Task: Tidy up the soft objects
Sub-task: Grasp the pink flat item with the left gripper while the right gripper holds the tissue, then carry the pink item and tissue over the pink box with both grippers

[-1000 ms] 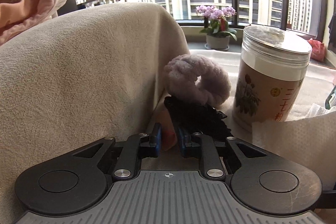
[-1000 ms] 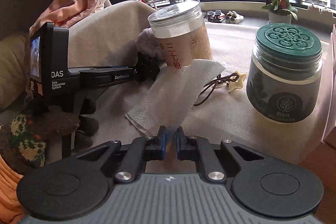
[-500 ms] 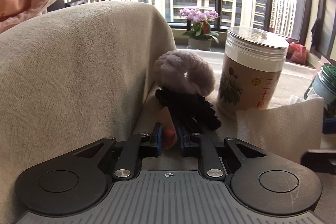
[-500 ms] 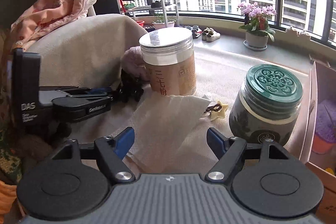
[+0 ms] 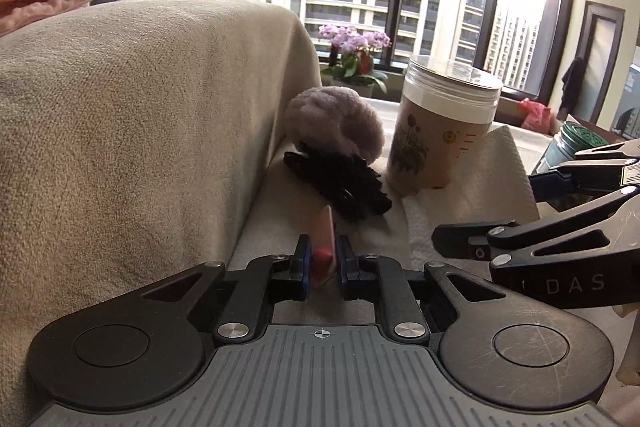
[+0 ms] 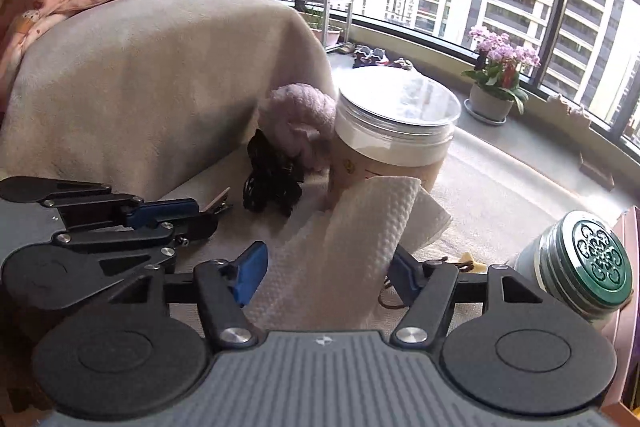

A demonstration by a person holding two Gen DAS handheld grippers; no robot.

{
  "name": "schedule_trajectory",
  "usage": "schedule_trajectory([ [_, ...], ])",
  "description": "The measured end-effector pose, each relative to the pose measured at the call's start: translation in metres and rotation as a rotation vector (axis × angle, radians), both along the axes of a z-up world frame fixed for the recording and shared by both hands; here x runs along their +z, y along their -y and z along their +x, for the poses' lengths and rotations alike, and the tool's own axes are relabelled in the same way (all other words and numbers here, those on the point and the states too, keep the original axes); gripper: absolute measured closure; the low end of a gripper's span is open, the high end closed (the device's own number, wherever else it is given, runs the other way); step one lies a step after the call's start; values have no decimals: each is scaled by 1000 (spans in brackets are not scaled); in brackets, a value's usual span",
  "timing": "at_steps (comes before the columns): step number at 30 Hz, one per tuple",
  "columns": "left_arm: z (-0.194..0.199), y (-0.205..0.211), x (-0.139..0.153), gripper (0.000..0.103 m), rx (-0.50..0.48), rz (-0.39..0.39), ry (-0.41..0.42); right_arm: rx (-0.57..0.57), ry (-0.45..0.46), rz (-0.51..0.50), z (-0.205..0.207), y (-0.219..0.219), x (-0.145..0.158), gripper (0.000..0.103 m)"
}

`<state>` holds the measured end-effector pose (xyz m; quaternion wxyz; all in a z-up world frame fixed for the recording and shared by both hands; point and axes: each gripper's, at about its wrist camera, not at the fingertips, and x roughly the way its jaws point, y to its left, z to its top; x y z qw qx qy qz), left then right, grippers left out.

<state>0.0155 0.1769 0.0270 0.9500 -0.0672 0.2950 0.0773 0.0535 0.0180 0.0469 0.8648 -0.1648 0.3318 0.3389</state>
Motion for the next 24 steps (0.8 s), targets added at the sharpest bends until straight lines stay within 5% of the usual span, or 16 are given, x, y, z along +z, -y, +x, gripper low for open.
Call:
schedule_trajectory([
  [10,-6,-1,-1,88,9,-26,16,15,-123,-34,23,-13,-15,42],
  [14,-8,1,0,88,17,-16,22,30,-129,-70,20,-10,-7,95],
  [18,-10,6,5,88,-8,-6,38,48,-215,6,22,8,15,96],
  [24,-10,16,48,88,-36,22,140,49,-121,78,15,37,71,96],
])
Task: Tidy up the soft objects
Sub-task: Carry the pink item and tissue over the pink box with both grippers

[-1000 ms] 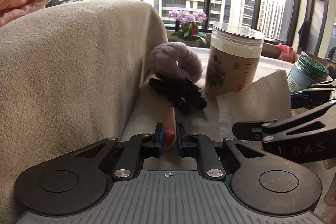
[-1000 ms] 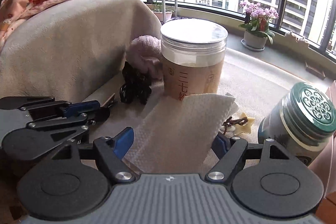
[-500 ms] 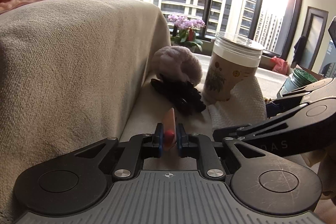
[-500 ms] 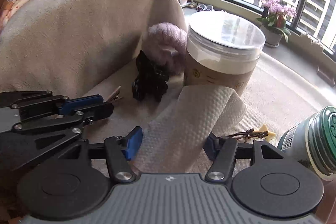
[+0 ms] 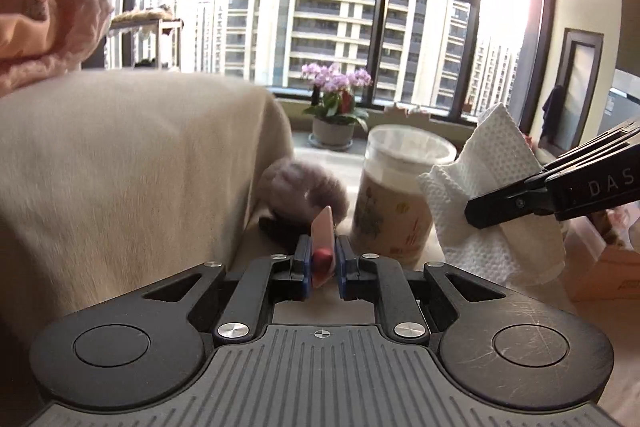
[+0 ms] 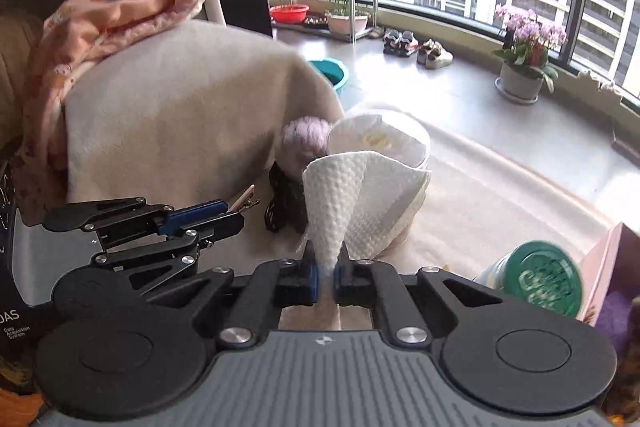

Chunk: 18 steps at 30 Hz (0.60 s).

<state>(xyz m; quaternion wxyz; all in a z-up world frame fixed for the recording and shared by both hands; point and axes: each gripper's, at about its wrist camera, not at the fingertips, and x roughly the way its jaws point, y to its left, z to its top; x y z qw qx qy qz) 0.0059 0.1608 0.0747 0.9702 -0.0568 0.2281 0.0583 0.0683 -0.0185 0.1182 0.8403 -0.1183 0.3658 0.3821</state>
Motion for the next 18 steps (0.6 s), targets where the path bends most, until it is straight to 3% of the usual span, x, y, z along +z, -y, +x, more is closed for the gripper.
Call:
schedule_trajectory([
  [5,17,14,59,88,-15,80,133,-26,147,87,5,38,60,96],
  [11,60,48,118,88,-81,146,227,-129,289,138,24,93,105,96],
  [14,85,81,132,88,-165,115,224,-213,324,150,32,138,114,96],
  [18,112,147,126,88,-325,110,190,-335,330,135,44,195,110,96],
])
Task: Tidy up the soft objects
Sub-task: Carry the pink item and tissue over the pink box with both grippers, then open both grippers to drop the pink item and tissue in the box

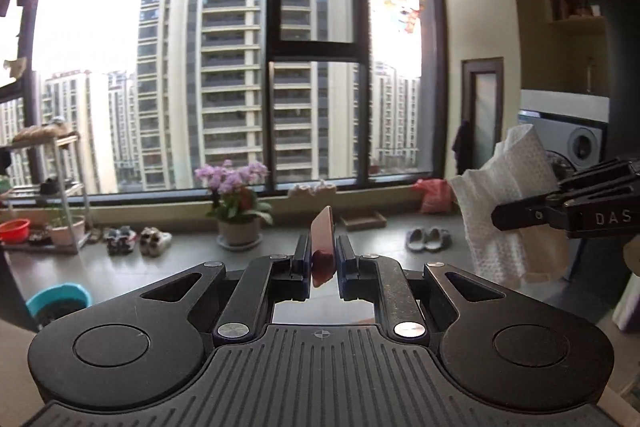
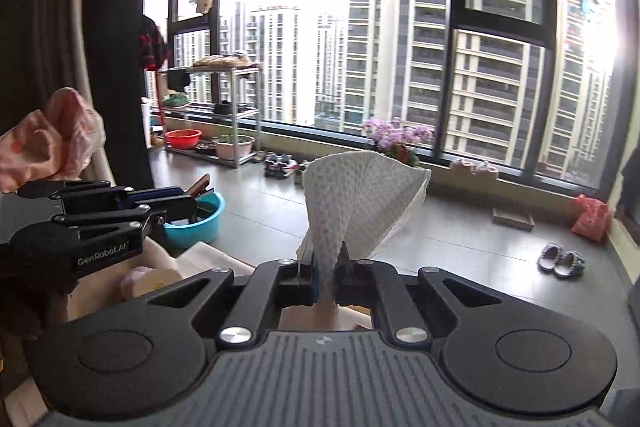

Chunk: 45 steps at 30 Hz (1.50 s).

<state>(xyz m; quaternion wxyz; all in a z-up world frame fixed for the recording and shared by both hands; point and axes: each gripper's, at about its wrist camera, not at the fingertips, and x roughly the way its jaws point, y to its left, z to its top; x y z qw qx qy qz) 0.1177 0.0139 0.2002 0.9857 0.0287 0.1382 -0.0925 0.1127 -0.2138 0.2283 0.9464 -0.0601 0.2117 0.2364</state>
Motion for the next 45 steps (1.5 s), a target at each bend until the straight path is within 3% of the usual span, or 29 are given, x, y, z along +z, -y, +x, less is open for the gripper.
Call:
schedule_trajectory([
  [7,29,101,-54,88,-251,29,-176,-141,-113,-11,18,75,-43,96],
  [9,43,111,-77,87,-299,8,-260,-155,-158,-10,24,85,-57,96],
  [11,57,113,-99,87,-365,-63,-382,-152,-197,-3,30,90,-69,96],
  [12,61,109,-111,86,-378,-75,-455,-143,-218,1,32,90,-75,96],
  [14,68,107,-126,87,-362,-56,-515,-116,-272,10,39,89,-88,96],
  [20,54,105,-134,86,-319,129,-465,-91,-508,24,65,70,-146,95],
  [25,34,102,-120,85,-369,134,-409,-128,-628,-28,83,56,-187,95],
  [32,17,82,-109,85,-360,46,-336,-166,-563,-207,68,25,-185,93],
  [34,13,72,-108,85,-346,27,-306,-175,-564,-234,63,21,-178,84],
  [36,-1,56,-105,85,-328,11,-266,-191,-533,-250,56,20,-166,52],
  [38,-7,41,-103,85,-308,-13,-242,-206,-478,-251,47,22,-149,36],
  [43,-11,5,-104,85,-227,-57,-249,-244,-389,-157,33,43,-102,35],
  [45,-12,-8,-105,85,-194,-67,-262,-257,-353,-132,32,46,-88,29],
])
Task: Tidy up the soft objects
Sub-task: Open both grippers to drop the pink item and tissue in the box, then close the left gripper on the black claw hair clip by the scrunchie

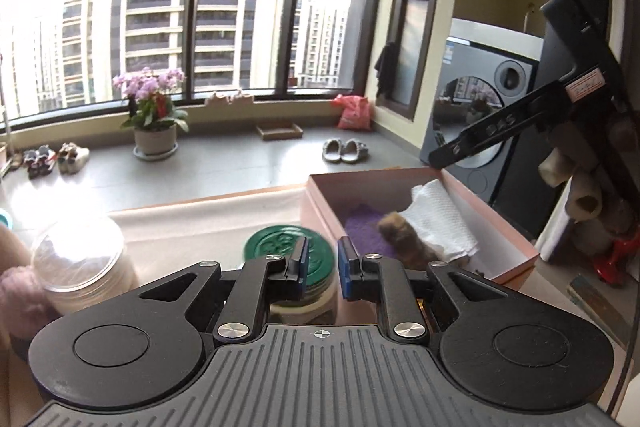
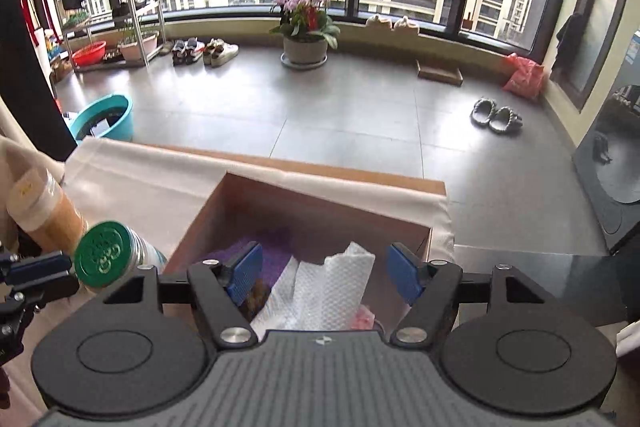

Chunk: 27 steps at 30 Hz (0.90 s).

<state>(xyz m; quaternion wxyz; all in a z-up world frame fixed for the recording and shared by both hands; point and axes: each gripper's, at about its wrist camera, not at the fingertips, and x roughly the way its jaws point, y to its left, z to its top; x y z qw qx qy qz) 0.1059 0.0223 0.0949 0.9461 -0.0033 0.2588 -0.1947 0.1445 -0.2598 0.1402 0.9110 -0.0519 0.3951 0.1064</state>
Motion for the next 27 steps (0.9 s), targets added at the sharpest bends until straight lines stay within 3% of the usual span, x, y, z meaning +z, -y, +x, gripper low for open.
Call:
schedule_trajectory([
  [3,-12,-25,-1,85,53,-5,-29,-10,33,-8,-1,-3,6,25],
  [8,-37,-65,-19,85,167,-6,-93,32,-3,34,6,-22,-6,25],
  [12,-48,-101,-38,85,354,24,-140,123,31,19,-10,-56,-12,25],
  [15,-49,-131,-47,85,485,-3,-174,212,53,-8,-25,-87,-18,25],
  [23,-40,-174,-33,85,663,-118,-88,410,101,11,-67,-141,-20,25],
  [27,-20,-172,-36,84,669,-88,-88,431,67,58,-81,-159,-40,24],
])
